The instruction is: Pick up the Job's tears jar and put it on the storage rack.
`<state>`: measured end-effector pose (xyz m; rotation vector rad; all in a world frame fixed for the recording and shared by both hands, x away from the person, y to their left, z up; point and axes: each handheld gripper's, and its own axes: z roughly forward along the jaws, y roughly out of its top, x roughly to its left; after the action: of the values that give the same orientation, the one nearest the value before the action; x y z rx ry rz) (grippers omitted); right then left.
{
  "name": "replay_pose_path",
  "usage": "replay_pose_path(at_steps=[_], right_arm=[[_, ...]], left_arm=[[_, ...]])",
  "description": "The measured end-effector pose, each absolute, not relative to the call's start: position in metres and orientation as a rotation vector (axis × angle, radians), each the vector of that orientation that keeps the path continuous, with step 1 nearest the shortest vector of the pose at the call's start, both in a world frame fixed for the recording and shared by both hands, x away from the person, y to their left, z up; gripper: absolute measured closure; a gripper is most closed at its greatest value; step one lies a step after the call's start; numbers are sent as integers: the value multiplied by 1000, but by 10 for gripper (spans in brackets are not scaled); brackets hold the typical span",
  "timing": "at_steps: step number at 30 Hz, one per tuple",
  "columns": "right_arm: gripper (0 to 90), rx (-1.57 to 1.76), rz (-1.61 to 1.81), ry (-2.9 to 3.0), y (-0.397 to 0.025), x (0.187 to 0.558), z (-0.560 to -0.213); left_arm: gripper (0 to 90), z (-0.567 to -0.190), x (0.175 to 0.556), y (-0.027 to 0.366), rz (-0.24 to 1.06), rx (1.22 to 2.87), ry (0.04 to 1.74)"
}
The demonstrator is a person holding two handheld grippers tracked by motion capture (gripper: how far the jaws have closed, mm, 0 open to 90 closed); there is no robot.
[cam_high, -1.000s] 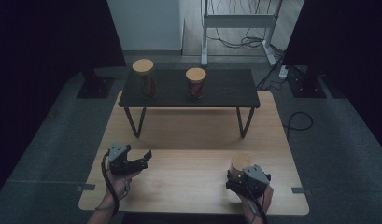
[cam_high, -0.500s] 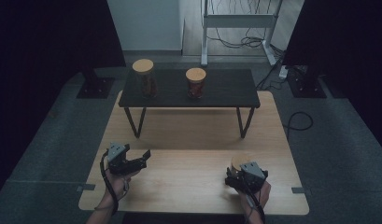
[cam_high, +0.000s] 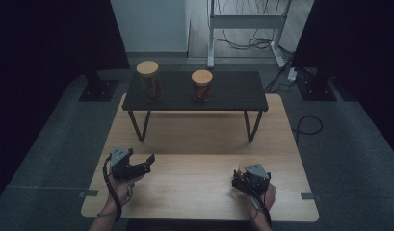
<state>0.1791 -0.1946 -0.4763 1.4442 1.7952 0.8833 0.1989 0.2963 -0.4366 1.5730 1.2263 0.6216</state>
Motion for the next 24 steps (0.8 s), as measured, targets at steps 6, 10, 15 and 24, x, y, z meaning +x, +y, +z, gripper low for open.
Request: replay_pose_path(at_steps=[6,10,15,24], right_arm=[[233,1447,900,1803,-195,178,-476],[243,1459,922,1796,-198,177,-477],[250,1447,936,1801,-200,177,-476],[251,1433,971,1784,-204,173,-473]], left_arm=[[41,-436,198,297,624,1575,1222],[41,-436,198,297,626,1572,1221],[42,-435,197,296,625,1573,1216],[42,-433,194,296,632,1564,1207]])
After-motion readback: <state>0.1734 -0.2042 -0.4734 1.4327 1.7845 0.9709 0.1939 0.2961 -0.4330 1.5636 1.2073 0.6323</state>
